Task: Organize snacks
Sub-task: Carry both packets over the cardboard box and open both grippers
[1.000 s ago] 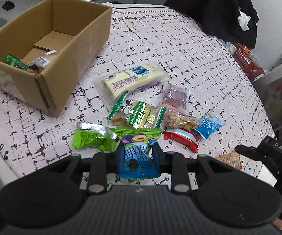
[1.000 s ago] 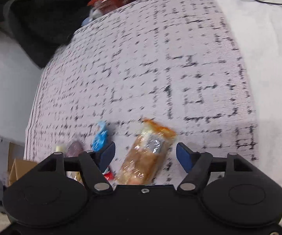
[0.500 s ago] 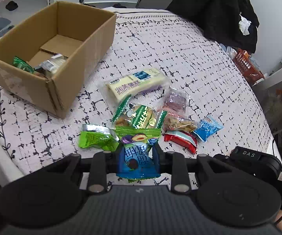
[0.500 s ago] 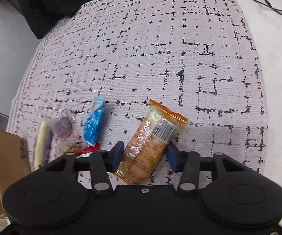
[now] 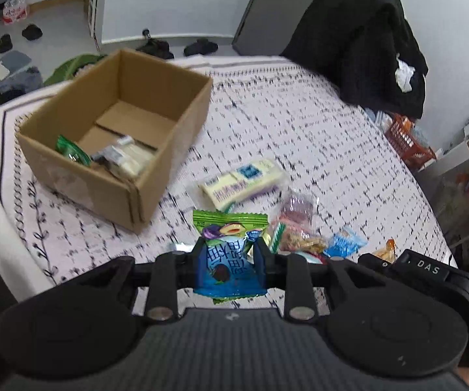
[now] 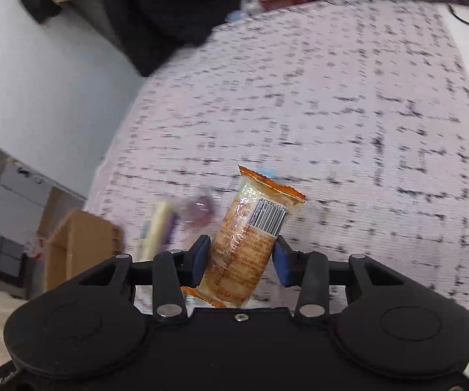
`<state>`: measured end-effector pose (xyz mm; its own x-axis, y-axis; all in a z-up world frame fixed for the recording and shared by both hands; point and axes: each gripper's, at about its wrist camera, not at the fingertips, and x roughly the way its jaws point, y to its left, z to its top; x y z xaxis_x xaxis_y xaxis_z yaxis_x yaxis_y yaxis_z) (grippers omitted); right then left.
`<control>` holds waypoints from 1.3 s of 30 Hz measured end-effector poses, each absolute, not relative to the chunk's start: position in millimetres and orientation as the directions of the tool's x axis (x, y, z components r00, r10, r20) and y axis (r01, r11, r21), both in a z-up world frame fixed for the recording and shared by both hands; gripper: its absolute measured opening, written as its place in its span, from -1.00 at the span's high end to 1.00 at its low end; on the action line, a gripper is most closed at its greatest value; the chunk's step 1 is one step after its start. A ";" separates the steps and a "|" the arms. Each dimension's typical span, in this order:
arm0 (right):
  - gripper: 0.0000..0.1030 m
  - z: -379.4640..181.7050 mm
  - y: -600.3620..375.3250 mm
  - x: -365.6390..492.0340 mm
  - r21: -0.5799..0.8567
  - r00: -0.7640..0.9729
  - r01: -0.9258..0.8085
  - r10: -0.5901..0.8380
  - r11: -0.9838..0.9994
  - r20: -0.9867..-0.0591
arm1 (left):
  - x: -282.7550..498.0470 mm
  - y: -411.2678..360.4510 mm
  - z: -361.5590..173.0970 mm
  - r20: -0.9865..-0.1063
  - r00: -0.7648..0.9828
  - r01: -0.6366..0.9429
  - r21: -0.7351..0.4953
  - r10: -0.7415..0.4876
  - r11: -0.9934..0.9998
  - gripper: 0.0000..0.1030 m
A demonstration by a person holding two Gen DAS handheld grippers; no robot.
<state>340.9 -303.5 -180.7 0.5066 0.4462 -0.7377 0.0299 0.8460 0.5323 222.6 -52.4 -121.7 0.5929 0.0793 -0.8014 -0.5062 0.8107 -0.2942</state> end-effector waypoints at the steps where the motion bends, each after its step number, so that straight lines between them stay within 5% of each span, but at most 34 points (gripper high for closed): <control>1: 0.21 -177.6 -300.6 340.3 0.540 0.511 0.016 0.458 0.841 -0.727 | 221.1 -50.1 -118.3 -0.797 0.597 -0.508 -0.293 0.086 0.810 0.45; 39: 0.22 -129.4 -146.1 326.0 0.640 0.523 -0.304 0.686 0.705 -0.506 | 186.8 76.1 -60.9 -0.725 0.632 -0.623 -0.268 0.272 0.735 0.45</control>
<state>326.0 -146.1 -129.4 0.5229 0.6856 -0.5064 -0.3043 0.7052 0.6404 186.8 76.1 -60.9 0.6323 0.2719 -0.7254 -0.6231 0.7349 -0.2677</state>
